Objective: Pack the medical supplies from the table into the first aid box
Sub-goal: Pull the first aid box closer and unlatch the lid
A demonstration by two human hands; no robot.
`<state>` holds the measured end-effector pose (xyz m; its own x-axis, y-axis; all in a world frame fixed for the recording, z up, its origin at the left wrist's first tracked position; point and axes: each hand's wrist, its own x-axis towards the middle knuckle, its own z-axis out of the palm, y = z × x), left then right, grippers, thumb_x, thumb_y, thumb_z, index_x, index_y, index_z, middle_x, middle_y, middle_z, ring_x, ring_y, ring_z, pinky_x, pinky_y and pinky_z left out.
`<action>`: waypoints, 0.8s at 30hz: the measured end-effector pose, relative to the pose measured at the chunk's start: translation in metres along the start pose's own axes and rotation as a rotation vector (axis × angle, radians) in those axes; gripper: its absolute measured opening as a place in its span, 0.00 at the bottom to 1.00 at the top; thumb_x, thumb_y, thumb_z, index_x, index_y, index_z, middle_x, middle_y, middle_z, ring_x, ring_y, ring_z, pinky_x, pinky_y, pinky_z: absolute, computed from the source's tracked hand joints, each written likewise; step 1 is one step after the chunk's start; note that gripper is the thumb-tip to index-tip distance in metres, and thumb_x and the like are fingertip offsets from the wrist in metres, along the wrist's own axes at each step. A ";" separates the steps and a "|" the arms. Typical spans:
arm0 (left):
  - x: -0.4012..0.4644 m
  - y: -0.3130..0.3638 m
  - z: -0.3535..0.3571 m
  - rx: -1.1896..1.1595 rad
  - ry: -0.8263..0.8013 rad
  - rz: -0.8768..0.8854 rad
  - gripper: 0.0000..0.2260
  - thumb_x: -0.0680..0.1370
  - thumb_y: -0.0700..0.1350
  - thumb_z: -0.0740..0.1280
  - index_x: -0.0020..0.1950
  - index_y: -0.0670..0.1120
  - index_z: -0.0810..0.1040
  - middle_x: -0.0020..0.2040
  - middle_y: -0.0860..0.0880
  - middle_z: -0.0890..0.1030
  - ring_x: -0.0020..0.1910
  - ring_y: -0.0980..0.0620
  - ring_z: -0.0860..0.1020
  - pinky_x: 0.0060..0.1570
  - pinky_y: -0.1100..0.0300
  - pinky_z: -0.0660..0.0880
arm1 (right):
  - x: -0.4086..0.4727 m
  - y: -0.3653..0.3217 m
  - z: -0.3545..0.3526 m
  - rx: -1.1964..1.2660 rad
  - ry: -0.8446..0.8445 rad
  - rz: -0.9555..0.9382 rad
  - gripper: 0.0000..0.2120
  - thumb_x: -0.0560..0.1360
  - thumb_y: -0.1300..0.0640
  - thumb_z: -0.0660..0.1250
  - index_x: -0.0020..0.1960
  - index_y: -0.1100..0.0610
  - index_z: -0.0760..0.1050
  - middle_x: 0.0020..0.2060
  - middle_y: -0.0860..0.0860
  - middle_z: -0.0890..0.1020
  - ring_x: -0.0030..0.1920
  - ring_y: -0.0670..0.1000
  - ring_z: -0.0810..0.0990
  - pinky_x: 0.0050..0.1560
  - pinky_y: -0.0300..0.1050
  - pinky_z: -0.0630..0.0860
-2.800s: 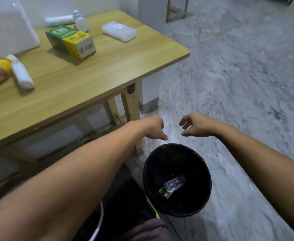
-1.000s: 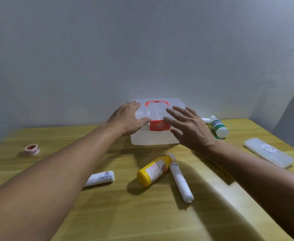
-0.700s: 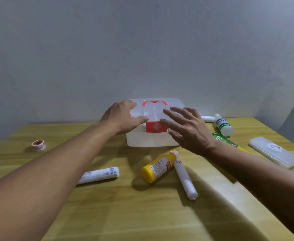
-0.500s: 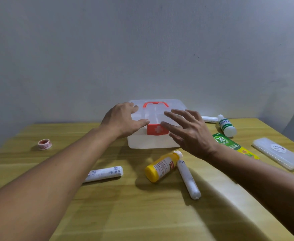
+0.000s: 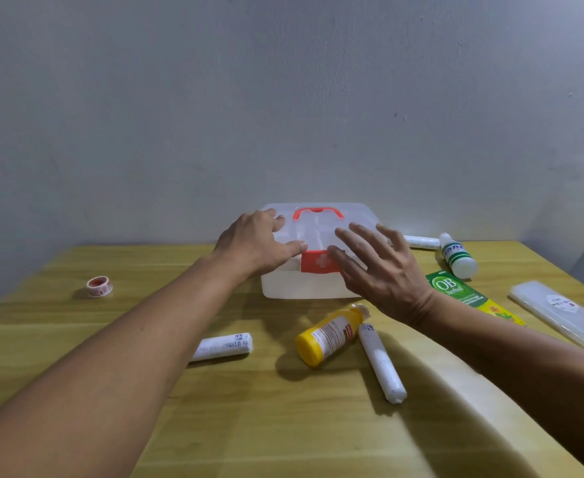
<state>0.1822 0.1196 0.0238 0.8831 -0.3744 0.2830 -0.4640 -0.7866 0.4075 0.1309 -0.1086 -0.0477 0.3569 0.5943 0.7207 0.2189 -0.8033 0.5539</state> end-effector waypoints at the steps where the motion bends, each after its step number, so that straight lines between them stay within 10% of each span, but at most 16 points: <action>1: 0.001 0.000 0.000 -0.001 0.001 -0.008 0.35 0.71 0.62 0.69 0.72 0.45 0.70 0.75 0.50 0.67 0.74 0.48 0.66 0.70 0.51 0.65 | 0.001 0.000 0.000 -0.008 0.011 -0.005 0.17 0.75 0.57 0.67 0.63 0.58 0.71 0.60 0.62 0.81 0.59 0.64 0.80 0.53 0.62 0.76; 13: 0.003 0.006 -0.004 0.100 -0.032 -0.043 0.30 0.74 0.62 0.65 0.69 0.45 0.73 0.72 0.47 0.72 0.69 0.44 0.71 0.65 0.49 0.69 | 0.010 0.005 -0.012 0.022 -0.165 -0.061 0.17 0.77 0.51 0.63 0.59 0.61 0.79 0.59 0.63 0.81 0.57 0.64 0.81 0.50 0.62 0.78; 21: -0.005 -0.005 0.001 -0.731 0.032 -0.134 0.28 0.78 0.54 0.58 0.76 0.44 0.63 0.78 0.48 0.61 0.77 0.51 0.58 0.76 0.56 0.50 | 0.040 0.012 -0.041 0.287 -0.281 0.163 0.15 0.81 0.54 0.54 0.54 0.59 0.77 0.60 0.56 0.82 0.61 0.59 0.80 0.54 0.60 0.79; 24: -0.003 -0.010 0.007 -0.978 0.163 -0.275 0.15 0.72 0.54 0.56 0.43 0.50 0.80 0.46 0.44 0.79 0.51 0.43 0.74 0.64 0.43 0.68 | 0.057 0.017 -0.048 0.397 -0.225 0.306 0.13 0.80 0.57 0.57 0.57 0.61 0.78 0.58 0.57 0.83 0.57 0.59 0.82 0.54 0.55 0.80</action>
<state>0.1843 0.1252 0.0127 0.9810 -0.1131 0.1577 -0.1656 -0.0640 0.9841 0.1117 -0.0864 0.0230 0.6340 0.3433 0.6930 0.3849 -0.9173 0.1023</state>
